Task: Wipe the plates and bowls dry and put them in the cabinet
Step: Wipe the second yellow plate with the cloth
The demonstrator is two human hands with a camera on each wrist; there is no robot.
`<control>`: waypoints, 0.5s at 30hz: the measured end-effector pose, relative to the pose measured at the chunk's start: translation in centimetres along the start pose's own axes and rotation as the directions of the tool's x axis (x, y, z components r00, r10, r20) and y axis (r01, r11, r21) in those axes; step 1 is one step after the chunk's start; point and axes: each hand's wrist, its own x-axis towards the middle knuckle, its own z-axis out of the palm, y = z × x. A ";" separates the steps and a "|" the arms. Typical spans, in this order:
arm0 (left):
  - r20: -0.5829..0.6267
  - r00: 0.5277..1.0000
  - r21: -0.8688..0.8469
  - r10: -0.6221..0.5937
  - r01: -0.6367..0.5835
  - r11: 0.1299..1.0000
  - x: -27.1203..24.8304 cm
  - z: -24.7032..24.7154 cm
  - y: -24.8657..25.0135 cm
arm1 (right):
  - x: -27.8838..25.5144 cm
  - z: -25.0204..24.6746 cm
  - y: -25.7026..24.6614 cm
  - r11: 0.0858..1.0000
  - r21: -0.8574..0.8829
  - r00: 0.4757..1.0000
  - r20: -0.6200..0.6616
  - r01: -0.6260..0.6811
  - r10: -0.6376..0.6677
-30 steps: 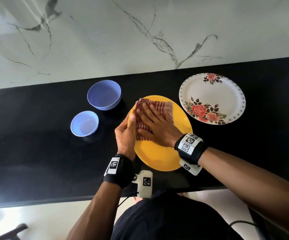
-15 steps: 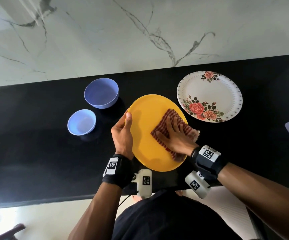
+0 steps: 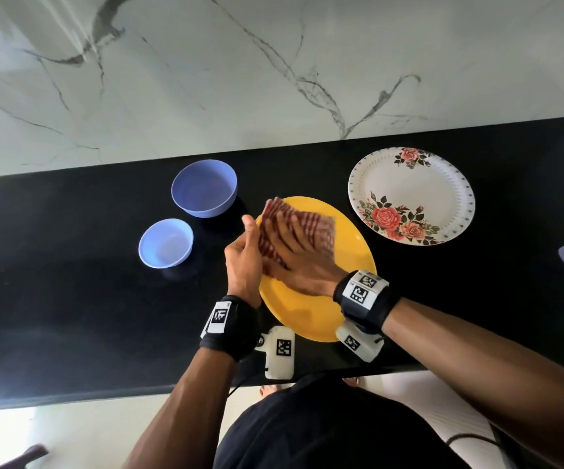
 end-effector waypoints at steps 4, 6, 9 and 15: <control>-0.048 0.997 -0.023 -0.060 0.059 0.998 0.3 -0.3 0.7 | -1.9 2.1 0.6 0.889 -0.319 0.937 -0.011 0.328 -0.350; -0.046 0.997 -0.050 -0.065 0.063 0.997 0.3 -0.5 0.7 | -3.1 2.9 1.1 0.863 -0.353 0.930 0.087 0.363 -0.356; -0.042 0.998 -0.068 -0.039 0.036 0.997 0.9 -1.3 -0.1 | -5.4 3.7 2.6 0.842 -0.312 0.897 0.168 0.441 -0.408; -0.035 0.999 -0.098 -0.022 0.019 0.995 1.2 -1.6 -0.9 | -9.7 3.9 7.9 0.895 -0.226 0.900 0.308 0.385 -0.310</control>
